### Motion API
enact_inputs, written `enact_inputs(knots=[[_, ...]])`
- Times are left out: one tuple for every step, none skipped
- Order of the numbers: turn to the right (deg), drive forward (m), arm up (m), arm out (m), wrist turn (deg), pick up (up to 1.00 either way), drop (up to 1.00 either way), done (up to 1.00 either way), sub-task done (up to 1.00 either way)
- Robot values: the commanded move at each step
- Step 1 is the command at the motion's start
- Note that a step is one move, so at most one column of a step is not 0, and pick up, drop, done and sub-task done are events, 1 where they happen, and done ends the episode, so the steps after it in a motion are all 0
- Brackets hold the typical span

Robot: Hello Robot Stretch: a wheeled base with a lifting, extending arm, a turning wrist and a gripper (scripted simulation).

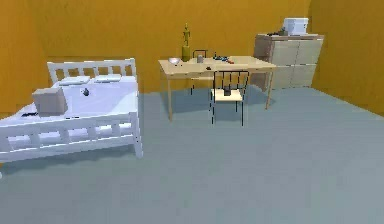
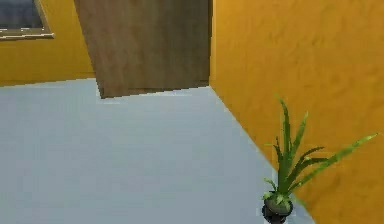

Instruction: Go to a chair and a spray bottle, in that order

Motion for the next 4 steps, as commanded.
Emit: enact_inputs(knots=[[0.0, 1.0, 0.0, 0.0, 0.0, 0.0, 0.0, 0.0, 0.0], [6.0, 0.0, 0.0, 0.0, 0.0, 0.0, 0.0, 0.0, 0.0], [0.0, 0.8, 0.0, 0.0, 0.0, 0.0, 0.0, 0.0, 0.0], [15.0, 0.0, 0.0, 0.0, 0.0, 0.0, 0.0, 0.0, 0.0]])
